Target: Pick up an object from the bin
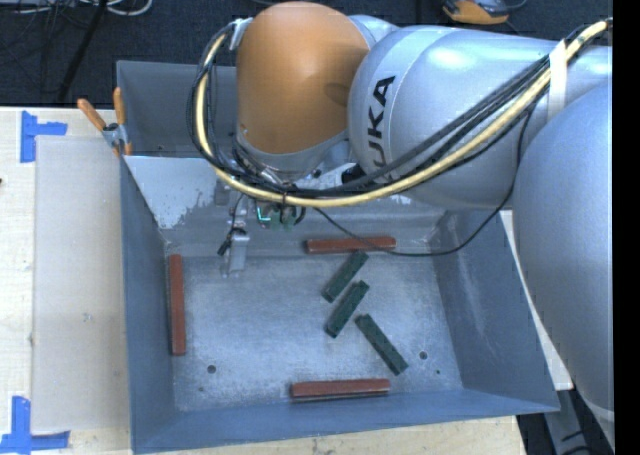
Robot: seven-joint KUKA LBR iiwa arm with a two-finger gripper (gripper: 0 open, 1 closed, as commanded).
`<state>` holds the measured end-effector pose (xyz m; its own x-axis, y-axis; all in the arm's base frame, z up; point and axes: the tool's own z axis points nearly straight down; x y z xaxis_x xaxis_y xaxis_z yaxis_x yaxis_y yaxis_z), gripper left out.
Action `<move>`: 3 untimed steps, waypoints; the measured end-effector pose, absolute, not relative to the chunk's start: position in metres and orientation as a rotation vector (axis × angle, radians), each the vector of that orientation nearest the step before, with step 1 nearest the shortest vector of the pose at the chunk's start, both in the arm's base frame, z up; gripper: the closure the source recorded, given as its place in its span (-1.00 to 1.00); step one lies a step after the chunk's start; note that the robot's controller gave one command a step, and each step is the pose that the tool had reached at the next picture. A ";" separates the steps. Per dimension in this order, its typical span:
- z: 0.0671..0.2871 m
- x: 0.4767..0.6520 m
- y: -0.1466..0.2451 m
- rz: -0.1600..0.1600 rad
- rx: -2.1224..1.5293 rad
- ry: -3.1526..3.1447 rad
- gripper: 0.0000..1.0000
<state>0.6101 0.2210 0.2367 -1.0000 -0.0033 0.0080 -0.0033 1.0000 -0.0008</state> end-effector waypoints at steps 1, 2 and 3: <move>0.285 0.588 0.185 0.000 -0.154 -3.140 -1.00; 0.228 0.564 0.122 0.007 -0.311 -3.119 -1.00; 0.113 0.554 0.083 0.006 -0.392 -3.108 -1.00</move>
Offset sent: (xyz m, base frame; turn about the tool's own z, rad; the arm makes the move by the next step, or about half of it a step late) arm -0.0227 -0.0352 0.0462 0.1013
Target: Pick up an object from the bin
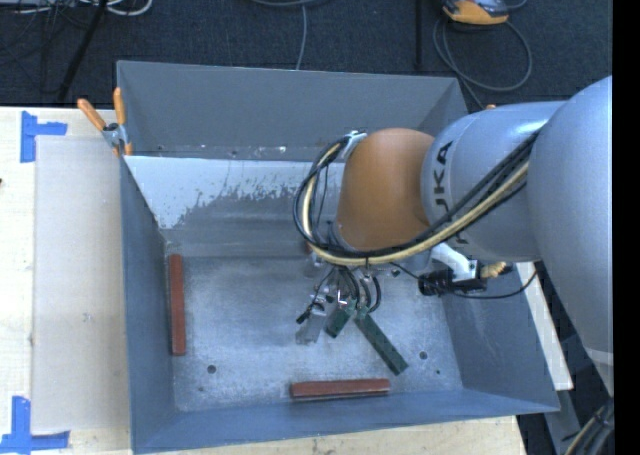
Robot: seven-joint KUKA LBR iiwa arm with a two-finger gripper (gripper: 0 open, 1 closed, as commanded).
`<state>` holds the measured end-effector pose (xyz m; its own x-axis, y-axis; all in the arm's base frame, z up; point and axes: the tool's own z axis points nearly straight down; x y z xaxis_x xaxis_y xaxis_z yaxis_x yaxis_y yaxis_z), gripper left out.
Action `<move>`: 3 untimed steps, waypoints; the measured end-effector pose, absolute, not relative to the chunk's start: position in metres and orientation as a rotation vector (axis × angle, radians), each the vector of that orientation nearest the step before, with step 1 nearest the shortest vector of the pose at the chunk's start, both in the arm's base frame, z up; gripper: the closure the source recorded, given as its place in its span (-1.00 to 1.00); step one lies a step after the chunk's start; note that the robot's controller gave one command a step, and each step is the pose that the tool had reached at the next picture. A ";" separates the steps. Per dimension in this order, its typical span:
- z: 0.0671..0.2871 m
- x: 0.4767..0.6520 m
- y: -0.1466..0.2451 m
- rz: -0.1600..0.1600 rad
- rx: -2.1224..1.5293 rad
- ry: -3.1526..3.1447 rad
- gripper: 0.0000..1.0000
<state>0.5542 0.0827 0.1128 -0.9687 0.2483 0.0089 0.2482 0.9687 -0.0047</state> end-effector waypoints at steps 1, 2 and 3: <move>0.080 0.584 0.020 0.002 0.222 -3.134 -1.00; 0.074 0.605 -0.029 0.001 1.060 -2.961 -1.00; 0.077 0.605 -0.030 0.000 1.051 -2.956 1.00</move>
Offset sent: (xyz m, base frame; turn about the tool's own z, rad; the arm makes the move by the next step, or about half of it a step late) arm 0.0292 -0.0609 -0.0317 -0.3944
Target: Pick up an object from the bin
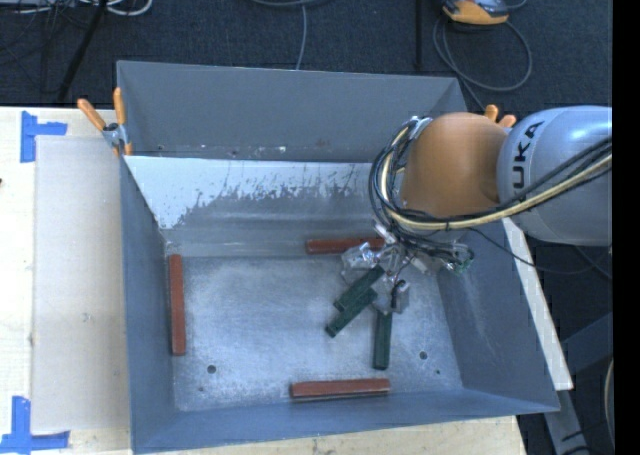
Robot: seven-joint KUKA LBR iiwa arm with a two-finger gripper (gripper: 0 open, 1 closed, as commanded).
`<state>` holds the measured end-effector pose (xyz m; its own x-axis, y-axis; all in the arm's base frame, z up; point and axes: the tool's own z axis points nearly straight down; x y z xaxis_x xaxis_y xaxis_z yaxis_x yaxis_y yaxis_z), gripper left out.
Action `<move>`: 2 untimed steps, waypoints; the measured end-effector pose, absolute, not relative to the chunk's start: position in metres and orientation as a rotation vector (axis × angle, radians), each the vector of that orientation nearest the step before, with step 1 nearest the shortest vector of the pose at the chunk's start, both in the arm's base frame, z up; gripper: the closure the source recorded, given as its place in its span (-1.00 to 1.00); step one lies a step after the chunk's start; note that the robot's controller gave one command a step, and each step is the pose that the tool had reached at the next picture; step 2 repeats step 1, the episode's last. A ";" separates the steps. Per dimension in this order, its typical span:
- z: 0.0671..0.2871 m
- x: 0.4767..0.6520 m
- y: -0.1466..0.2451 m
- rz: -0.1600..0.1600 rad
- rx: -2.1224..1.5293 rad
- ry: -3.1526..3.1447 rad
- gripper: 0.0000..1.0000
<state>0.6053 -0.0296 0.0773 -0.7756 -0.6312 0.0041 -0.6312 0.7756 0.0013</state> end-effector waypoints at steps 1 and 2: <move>0.280 0.597 -0.019 0.004 1.671 -2.669 1.00; 0.280 0.597 -0.019 0.004 1.671 -2.669 1.00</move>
Offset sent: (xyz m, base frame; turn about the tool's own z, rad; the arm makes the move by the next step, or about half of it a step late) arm -0.0096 0.0098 0.1993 -0.4373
